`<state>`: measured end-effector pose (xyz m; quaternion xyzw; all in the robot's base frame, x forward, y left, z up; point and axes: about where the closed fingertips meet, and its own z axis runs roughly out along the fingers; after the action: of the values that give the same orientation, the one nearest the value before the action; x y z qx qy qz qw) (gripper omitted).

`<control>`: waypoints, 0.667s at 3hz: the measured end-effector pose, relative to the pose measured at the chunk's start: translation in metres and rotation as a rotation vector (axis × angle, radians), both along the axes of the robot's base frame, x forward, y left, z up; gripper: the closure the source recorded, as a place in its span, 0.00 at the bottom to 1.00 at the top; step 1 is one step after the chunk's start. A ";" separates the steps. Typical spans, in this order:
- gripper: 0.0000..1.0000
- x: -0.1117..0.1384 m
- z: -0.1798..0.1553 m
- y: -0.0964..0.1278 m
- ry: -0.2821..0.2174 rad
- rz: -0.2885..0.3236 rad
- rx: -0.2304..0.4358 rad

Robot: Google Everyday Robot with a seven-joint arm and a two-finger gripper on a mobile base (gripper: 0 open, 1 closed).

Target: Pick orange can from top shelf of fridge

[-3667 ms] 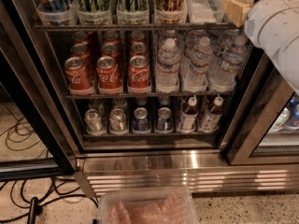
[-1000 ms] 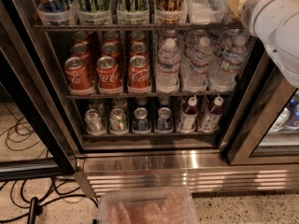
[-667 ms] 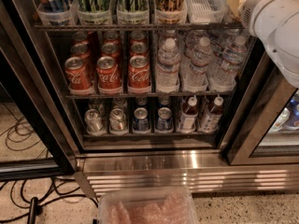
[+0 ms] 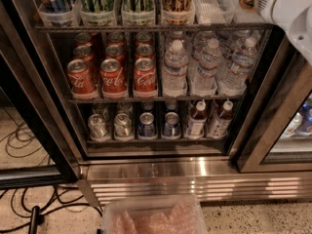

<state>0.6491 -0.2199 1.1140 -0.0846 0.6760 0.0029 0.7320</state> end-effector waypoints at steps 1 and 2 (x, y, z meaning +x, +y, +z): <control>1.00 -0.012 0.023 0.010 -0.014 0.043 0.029; 1.00 -0.029 0.028 0.017 0.007 0.087 -0.015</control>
Offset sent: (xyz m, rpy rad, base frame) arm -0.0510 0.0170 0.0193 -0.0708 0.0504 0.1526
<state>0.6201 -0.2033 1.1420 -0.1196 0.6743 0.0300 0.7281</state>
